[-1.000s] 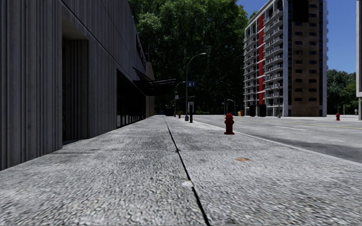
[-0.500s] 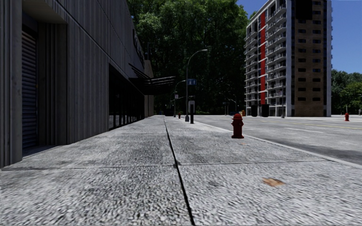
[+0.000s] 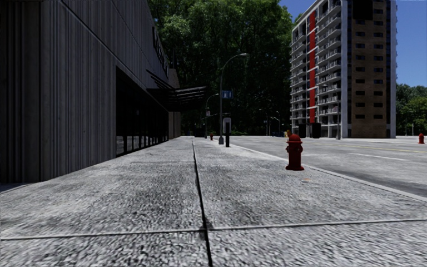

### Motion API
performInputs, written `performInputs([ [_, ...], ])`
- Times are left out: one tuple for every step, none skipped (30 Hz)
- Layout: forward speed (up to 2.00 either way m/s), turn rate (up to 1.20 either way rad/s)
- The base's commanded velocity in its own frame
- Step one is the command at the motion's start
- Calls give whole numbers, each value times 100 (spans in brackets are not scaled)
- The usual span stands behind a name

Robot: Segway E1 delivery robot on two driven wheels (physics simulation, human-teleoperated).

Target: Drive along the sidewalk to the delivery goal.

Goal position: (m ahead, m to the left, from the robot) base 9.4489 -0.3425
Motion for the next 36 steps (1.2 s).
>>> performInputs([
  [200,0],
  [200,0],
  [200,0],
  [200,0],
  [200,0],
  [200,0],
  [200,0],
  [200,0],
  [200,0],
  [200,0],
  [200,0],
  [200,0],
  [200,0],
  [200,0],
  [200,0],
  [200,0],
  [200,0],
  [200,0],
  [200,0],
  [200,0],
  [200,0],
  [200,0],
  [200,0],
  [200,0],
  [200,0],
  [200,0],
  [200,0],
  [200,0],
  [200,0],
  [200,0],
  [200,0],
  [200,0],
  [200,0],
  [200,0],
  [200,0],
  [200,0],
])
